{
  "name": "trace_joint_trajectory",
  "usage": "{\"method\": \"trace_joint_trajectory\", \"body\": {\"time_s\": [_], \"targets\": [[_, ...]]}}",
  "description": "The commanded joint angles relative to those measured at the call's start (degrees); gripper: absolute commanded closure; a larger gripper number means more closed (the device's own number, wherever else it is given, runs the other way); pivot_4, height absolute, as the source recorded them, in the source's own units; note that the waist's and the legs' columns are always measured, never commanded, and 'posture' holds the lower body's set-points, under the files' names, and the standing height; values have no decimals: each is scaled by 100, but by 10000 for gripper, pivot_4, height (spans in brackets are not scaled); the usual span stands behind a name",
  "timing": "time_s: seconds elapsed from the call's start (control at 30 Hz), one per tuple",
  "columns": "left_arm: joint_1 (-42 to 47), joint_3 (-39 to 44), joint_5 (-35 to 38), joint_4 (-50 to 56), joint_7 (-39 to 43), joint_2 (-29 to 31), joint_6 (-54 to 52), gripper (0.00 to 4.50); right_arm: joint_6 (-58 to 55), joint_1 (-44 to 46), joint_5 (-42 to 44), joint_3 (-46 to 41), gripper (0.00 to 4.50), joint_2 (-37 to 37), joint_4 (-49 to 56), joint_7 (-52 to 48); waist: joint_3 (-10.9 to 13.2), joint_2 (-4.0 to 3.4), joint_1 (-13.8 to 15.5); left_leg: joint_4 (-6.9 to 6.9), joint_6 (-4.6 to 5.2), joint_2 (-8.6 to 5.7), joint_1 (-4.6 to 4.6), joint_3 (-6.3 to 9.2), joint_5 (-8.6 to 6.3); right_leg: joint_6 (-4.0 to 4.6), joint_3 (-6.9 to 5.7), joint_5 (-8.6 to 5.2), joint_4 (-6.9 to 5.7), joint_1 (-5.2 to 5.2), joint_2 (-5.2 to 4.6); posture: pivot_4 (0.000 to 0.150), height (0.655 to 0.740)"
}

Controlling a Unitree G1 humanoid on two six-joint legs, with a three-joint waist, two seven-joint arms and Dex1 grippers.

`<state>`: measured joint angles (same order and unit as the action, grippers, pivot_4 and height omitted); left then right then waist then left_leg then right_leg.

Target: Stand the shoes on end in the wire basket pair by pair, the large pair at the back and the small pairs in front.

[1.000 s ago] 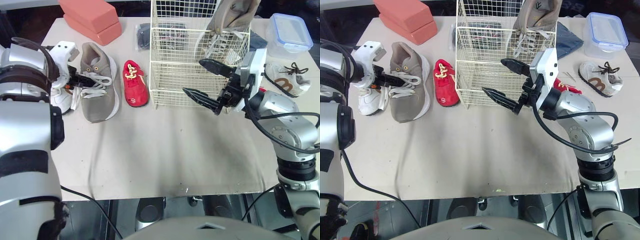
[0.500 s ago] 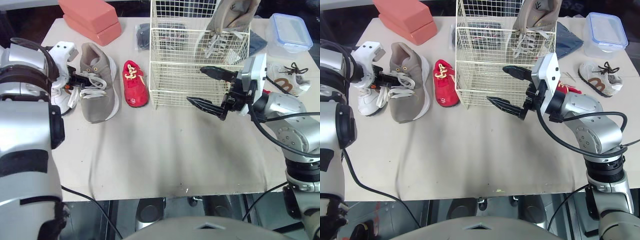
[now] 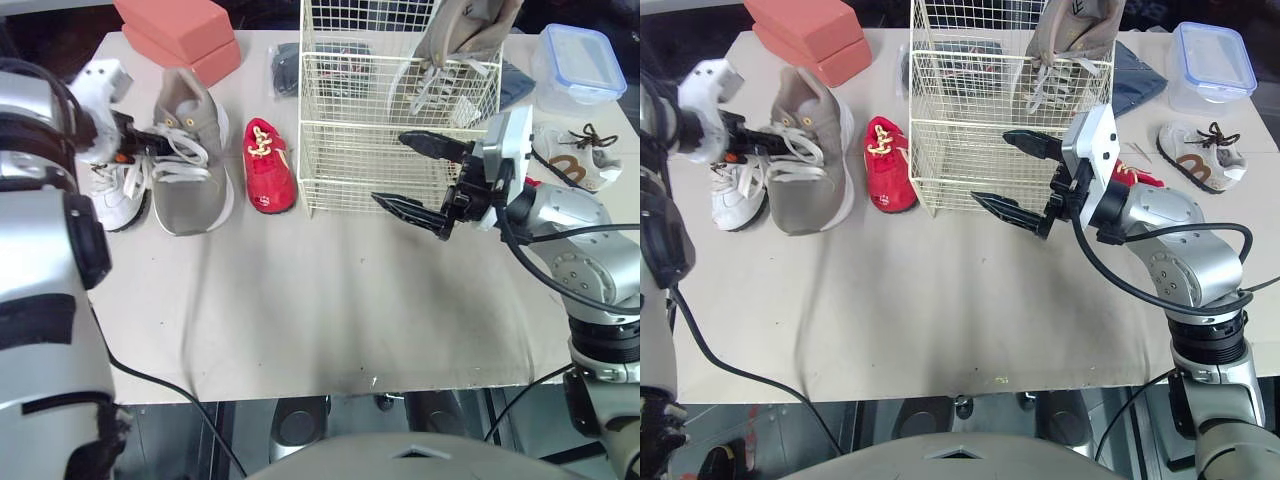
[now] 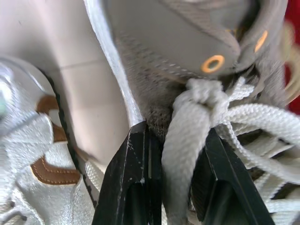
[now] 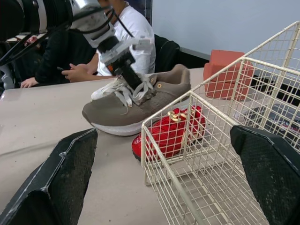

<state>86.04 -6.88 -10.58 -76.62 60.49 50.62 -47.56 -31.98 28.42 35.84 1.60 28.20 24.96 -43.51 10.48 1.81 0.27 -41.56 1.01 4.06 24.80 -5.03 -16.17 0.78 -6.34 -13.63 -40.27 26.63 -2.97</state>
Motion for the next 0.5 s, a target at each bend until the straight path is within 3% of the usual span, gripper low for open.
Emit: {"method": "trace_joint_trajectory", "body": {"time_s": [0.03, 0.37, 0.5], "targets": [[449, 88, 90, 405, 333, 272, -299, 39850, 133, 166, 67, -80, 0, -30, 93, -54, 4, 7, -9, 0, 0, -2, 4, 0, 0, 0, -2, 0, -2, 4, -1, 1500, 6860], [276, 207, 376, 1148, 723, 530, -1200, 39850, 164, 266, 76, -124, 0, -50, -45, -108, 7, 11, -107, -41, 1, 2, 5, 8, -1, -1, 1, -3, -48, 9, -7, 1500, 6860], [144, 865, 797, 1581, -32, 525, -964, 39850, 193, 286, 69, -138, 0, -55, -73, -119, 7, 12, -112, -50, 1, 6, 3, 30, -1, -1, 16, -3, -57, 10, -8, 1500, 6860]]}}
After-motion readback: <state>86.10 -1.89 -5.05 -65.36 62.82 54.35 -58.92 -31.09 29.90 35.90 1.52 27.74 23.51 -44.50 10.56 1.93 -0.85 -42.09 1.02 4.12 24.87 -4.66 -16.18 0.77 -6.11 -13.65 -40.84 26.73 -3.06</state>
